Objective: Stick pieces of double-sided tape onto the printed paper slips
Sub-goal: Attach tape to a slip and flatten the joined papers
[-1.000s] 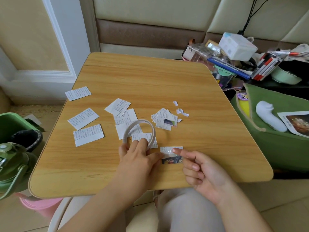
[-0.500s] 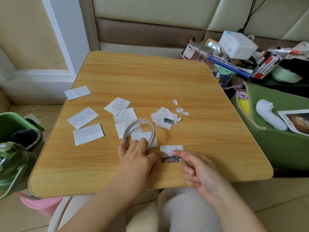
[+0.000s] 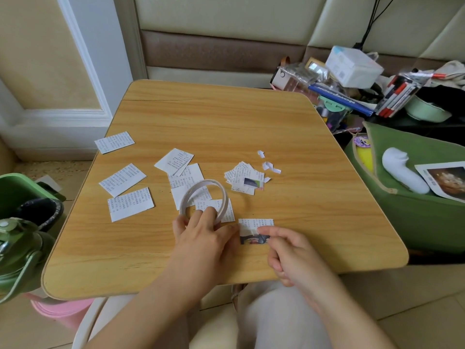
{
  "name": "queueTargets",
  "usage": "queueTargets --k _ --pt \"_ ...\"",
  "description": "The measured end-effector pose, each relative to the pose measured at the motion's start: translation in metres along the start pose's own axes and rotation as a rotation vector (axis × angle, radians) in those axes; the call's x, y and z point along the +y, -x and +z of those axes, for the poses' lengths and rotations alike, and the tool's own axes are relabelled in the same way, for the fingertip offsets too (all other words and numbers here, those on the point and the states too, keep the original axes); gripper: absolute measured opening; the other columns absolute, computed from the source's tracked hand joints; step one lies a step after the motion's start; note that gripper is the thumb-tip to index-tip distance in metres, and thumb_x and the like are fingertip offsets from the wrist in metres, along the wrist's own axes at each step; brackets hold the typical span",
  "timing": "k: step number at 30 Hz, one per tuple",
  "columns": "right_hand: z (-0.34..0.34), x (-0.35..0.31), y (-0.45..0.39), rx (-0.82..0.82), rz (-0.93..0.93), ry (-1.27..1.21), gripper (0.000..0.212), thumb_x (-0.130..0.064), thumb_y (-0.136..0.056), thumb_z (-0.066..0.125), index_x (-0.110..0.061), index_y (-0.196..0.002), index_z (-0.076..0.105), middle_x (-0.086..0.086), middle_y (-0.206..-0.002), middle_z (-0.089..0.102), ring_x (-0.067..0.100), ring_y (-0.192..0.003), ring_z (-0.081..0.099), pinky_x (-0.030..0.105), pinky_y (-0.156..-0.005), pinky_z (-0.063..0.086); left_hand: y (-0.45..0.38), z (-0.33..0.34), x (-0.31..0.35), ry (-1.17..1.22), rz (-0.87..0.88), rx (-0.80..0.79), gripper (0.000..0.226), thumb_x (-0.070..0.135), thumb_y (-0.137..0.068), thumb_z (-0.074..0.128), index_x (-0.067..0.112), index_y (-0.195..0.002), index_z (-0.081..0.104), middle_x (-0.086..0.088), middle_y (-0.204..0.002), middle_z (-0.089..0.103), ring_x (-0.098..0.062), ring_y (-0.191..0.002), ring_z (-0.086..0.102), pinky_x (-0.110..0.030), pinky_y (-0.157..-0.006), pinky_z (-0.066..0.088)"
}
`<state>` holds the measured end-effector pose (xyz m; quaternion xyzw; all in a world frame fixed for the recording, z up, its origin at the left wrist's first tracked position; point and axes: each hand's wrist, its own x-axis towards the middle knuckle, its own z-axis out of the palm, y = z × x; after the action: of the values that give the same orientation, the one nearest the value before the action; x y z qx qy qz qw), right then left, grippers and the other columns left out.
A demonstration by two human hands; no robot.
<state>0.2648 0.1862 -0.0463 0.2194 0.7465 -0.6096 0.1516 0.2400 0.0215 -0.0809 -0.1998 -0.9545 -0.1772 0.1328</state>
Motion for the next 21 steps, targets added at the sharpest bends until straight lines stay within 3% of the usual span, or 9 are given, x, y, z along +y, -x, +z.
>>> queueTargets --k 9,21 --pt "0.001 -0.002 0.001 0.005 0.001 -0.009 0.028 -0.006 -0.097 0.037 -0.023 -0.101 0.059 -0.004 -0.044 0.037 0.002 -0.03 0.028 0.015 -0.033 0.02 -0.006 0.002 0.002 -0.107 0.196 -0.032 0.036 0.037 -0.08 0.045 0.035 -0.108 0.067 0.0 -0.078 0.042 -0.022 -0.071 0.046 -0.037 -0.072 0.025" --pt "-0.002 -0.002 -0.001 -0.02 0.018 -0.019 0.029 -0.006 -0.097 0.036 -0.02 -0.105 0.061 -0.004 -0.042 0.037 0.004 -0.032 0.023 0.013 -0.034 0.018 -0.004 0.01 -0.001 -0.165 0.263 0.017 0.033 0.034 -0.082 0.048 0.032 -0.108 0.068 -0.001 -0.08 0.043 -0.023 -0.074 0.043 -0.041 -0.076 0.03"
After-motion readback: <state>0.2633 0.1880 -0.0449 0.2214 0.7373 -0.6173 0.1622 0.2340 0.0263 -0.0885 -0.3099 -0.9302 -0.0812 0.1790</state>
